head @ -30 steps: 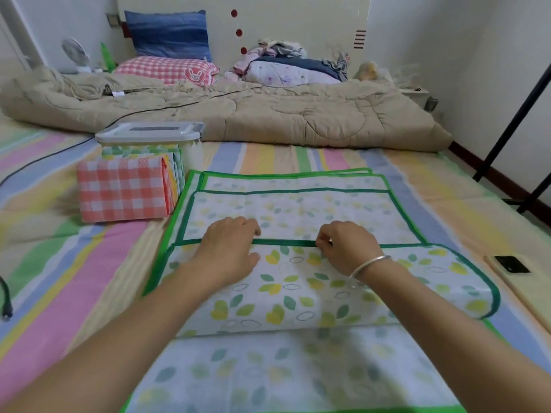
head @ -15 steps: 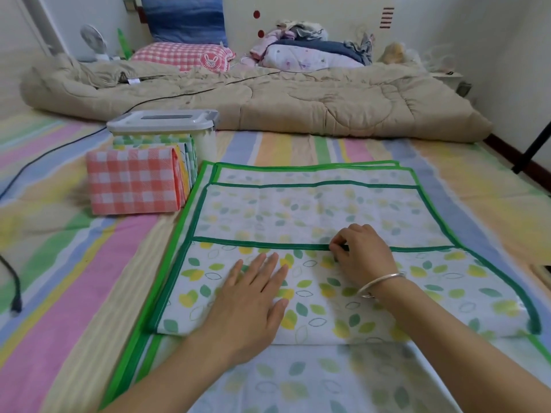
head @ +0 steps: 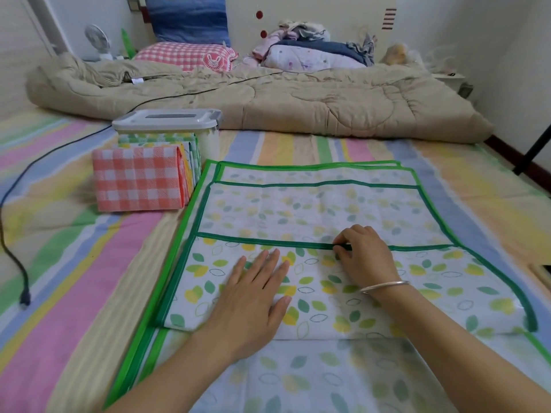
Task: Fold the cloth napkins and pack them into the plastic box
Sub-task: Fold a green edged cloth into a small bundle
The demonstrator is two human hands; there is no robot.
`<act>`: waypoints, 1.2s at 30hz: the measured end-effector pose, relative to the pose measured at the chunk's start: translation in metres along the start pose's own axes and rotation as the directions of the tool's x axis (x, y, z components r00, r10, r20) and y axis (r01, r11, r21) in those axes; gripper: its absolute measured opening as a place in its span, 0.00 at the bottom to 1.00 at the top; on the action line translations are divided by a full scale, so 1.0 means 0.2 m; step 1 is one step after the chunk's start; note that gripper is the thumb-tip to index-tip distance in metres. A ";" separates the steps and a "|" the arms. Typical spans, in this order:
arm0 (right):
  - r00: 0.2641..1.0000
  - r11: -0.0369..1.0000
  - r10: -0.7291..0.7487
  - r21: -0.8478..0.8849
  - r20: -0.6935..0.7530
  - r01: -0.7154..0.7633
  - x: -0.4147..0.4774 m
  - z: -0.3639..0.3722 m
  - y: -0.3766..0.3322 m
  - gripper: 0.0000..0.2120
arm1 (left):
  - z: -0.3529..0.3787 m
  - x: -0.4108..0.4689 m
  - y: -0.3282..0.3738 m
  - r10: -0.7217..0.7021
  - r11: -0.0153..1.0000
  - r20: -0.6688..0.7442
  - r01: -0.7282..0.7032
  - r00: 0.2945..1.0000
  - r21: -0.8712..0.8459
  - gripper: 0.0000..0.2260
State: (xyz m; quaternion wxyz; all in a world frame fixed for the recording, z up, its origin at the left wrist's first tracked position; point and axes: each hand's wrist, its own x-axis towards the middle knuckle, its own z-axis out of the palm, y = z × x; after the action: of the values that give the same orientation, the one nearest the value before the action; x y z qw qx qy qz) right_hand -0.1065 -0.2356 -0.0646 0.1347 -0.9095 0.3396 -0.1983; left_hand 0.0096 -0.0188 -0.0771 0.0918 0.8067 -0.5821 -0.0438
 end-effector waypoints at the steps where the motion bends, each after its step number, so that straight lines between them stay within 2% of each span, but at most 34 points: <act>1: 1.000 1.000 -0.003 0.000 -0.006 0.003 0.00 0.00 0.00 0.04 | 0.00 0.00 0.00 -0.001 1.000 -0.003 0.001 1.000 -0.001 0.41; 4: 1.000 1.000 -0.006 -0.015 -0.023 0.006 0.01 0.02 0.01 0.03 | 0.03 0.01 -0.02 0.006 1.000 -0.016 -0.005 1.000 0.020 0.38; 7: 1.000 1.000 0.006 -0.021 -0.007 -0.006 0.00 0.04 0.02 0.04 | 0.05 0.01 -0.03 -0.013 0.996 -0.004 0.014 1.000 0.092 0.32; 9: 1.000 0.999 0.009 -0.046 0.011 -0.008 0.00 0.01 -0.01 0.09 | 0.06 0.00 -0.02 -0.046 0.988 0.011 0.044 0.999 0.148 0.29; 12: 0.988 0.981 0.014 -0.191 0.154 0.015 -0.10 -0.02 -0.12 0.22 | 0.05 0.01 -0.02 -0.078 0.987 -0.005 0.078 0.997 0.138 0.30; 15: 0.958 0.958 -0.029 -0.267 0.286 0.109 -0.36 0.03 -0.27 0.36 | 0.06 0.01 -0.03 -0.099 0.985 -0.017 0.101 0.995 0.139 0.32; 19: 0.902 0.940 -0.063 -0.278 0.427 0.197 -0.51 -0.01 -0.17 0.33 | 0.09 0.01 -0.05 -0.098 0.985 -0.016 0.099 0.995 0.143 0.31; 23: 0.923 0.940 0.141 -0.340 0.359 -0.011 -0.43 -0.18 0.27 0.45 | 0.08 0.01 -0.05 -0.101 0.981 0.019 0.096 0.995 0.171 0.35; 25: 0.907 0.928 0.237 -0.357 0.347 -0.106 -0.41 -0.24 0.41 0.49 | 0.08 0.01 -0.05 -0.108 0.984 0.025 0.103 0.994 0.147 0.37; 29: 0.892 0.932 0.239 -0.348 0.383 -0.100 -0.40 -0.24 0.44 0.48 | 0.07 0.02 -0.06 -0.096 0.994 0.035 0.094 0.995 0.063 0.39; 32: 0.900 0.937 0.235 -0.333 0.368 -0.108 -0.40 -0.23 0.44 0.47 | 0.01 -0.02 -0.15 -0.103 0.991 0.043 0.099 0.994 0.088 0.43; 36: 0.895 0.935 0.248 -0.333 0.371 -0.121 -0.40 -0.23 0.42 0.43 | -0.02 -0.12 -0.27 -0.289 0.937 -0.050 0.293 0.956 0.189 0.38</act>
State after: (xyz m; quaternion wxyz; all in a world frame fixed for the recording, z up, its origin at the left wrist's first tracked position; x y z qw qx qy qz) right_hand -0.2306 -0.2495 -0.0769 0.0806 -0.9036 0.4160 0.0632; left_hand 0.0523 0.0213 -0.0850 0.0111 0.8894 -0.4568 0.0087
